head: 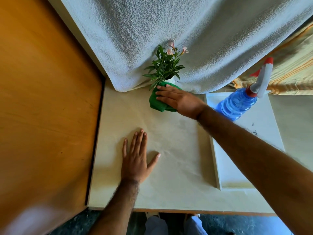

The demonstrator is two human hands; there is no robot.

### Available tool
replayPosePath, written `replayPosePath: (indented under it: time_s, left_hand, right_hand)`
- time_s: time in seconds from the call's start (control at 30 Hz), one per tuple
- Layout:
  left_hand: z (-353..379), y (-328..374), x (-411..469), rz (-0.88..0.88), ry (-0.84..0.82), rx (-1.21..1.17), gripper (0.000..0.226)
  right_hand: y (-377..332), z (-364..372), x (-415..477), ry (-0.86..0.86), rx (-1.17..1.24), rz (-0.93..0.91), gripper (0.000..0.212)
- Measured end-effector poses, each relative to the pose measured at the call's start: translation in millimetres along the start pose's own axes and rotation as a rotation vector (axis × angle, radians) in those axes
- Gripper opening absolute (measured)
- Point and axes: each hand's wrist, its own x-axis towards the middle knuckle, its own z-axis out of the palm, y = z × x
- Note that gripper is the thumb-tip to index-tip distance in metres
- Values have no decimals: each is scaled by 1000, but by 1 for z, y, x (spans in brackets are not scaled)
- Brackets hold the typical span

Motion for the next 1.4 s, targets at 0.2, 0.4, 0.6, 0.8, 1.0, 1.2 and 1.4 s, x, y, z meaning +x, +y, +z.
replayPosePath:
  time_s: [0.2,0.4,0.6,0.8,1.0,1.2,1.4]
  left_hand:
    - [0,0,0,3,1,6,96]
    - [1,-1,0,3,-6,12,96]
    - [0,-1,0,3,0,9,95]
    - [-1,0,0,0,0,-3,95]
    - [-3,0,0,-5,-26,-4,96]
    - [-4,0,0,-4,-32,-5,95]
    - [-2,0,0,-4,-36,2,95]
  right_hand:
    - [-4,9,-4,-29,145,86,38]
    - [-11,18,-8,-79,290,198,46]
    - [-15,16,-7,-180,419,380,61]
    - [-22,-3,-5,4,185,67,34]
    - [1,-8,22,14,5,-103,23]
    - [10,7,14,-95,51,-98,31]
    - [-1,29,-11,-168,229,119,47]
